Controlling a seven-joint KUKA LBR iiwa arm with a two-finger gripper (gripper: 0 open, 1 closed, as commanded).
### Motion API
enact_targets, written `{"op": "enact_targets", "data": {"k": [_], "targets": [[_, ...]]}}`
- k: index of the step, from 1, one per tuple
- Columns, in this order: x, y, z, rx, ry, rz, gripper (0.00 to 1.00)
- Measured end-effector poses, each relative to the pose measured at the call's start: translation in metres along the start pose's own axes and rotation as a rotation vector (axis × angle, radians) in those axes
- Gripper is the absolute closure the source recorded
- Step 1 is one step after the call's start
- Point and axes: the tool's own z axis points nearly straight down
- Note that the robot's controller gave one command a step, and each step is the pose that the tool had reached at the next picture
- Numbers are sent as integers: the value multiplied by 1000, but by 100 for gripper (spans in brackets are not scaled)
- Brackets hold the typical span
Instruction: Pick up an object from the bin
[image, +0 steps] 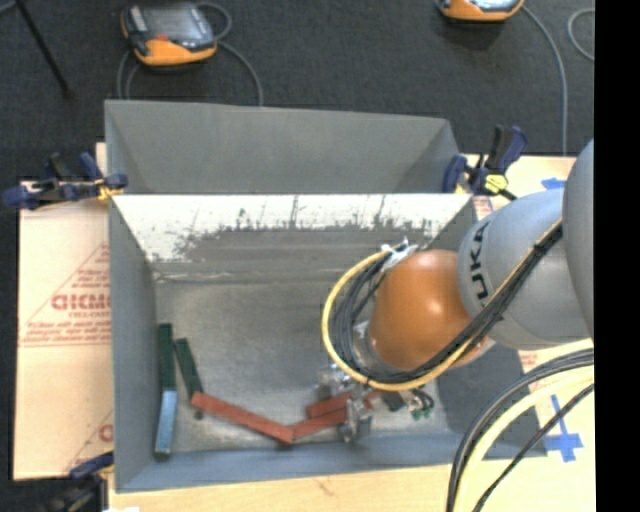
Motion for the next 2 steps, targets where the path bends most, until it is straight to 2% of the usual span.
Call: {"op": "enact_targets", "data": {"k": [1,2], "targets": [[0,0,0,0,0,0,100],[4,-68,-124,-3,8,-45,100]]}}
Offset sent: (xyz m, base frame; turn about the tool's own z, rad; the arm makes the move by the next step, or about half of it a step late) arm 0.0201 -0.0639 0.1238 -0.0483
